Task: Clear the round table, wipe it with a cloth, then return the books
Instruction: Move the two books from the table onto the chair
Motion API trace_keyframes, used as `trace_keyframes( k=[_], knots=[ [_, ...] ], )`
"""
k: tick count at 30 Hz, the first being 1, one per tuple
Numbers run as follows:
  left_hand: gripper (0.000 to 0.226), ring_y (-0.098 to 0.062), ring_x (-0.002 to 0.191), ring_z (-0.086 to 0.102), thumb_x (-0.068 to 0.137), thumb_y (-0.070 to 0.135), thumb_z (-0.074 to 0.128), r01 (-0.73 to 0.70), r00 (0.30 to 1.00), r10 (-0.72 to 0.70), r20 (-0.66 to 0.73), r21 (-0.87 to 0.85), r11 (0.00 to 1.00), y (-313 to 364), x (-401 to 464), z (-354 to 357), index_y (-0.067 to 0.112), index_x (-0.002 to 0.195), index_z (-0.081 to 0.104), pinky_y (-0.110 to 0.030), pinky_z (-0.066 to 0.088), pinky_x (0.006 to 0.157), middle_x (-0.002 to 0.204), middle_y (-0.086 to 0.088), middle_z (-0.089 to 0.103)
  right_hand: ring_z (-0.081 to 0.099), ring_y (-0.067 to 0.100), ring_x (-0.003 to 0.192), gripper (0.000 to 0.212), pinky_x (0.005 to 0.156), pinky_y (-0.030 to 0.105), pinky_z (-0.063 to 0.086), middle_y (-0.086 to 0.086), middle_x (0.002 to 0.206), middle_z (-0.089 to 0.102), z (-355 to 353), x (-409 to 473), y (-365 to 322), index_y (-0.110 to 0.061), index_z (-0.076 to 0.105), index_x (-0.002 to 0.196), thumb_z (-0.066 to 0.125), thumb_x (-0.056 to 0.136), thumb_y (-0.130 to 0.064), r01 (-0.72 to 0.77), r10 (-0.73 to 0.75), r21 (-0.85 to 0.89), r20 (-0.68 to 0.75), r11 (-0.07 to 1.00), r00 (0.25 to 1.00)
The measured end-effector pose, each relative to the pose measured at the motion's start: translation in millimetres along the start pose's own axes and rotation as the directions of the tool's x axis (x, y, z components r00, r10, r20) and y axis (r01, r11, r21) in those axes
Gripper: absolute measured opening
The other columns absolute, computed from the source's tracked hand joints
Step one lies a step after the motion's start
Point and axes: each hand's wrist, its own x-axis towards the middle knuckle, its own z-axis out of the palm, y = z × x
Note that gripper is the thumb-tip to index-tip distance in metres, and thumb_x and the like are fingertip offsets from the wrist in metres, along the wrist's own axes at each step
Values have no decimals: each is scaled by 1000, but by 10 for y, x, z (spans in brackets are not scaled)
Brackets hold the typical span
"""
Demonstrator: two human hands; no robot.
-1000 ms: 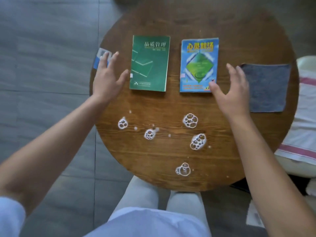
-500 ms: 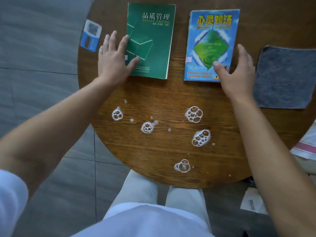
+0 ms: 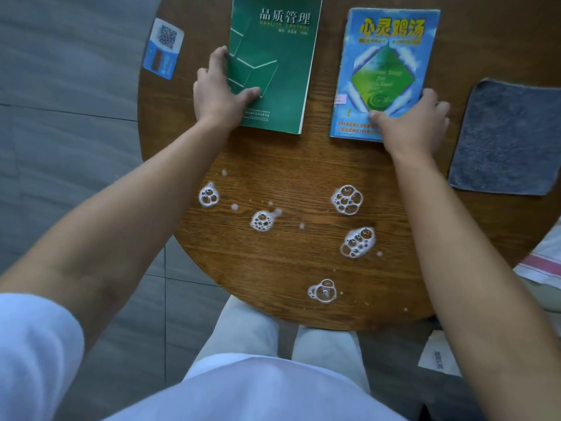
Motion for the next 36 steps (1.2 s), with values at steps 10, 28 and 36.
trace_keyframes(
  k=[10,28,36],
  knots=[
    [64,-12,113,65,80,41,88,156,957,-101,272,-192,969,164,-48,-157,18,132,59,-31,54,99,125,6,68,69,27,115,88,96,40,57,5,127,71,46,29,-38,-16,70,121,82,54,-71,-185,153,215,156,959,976],
    [41,-8,100,75,97,12,69,188,951,13,310,-609,771,191,-473,-140,18,135,56,-33,63,89,121,3,73,63,18,76,24,61,28,48,-2,83,66,-117,-50,118,-18,56,75,76,65,-27,-55,26,423,73,905,997],
    [43,-12,105,74,98,14,69,217,950,-16,312,-620,754,147,-485,-80,18,138,54,-39,62,93,124,2,72,70,16,86,46,72,26,58,-5,95,65,9,45,263,-20,51,100,80,64,-21,-162,125,685,103,711,987]
  ],
)
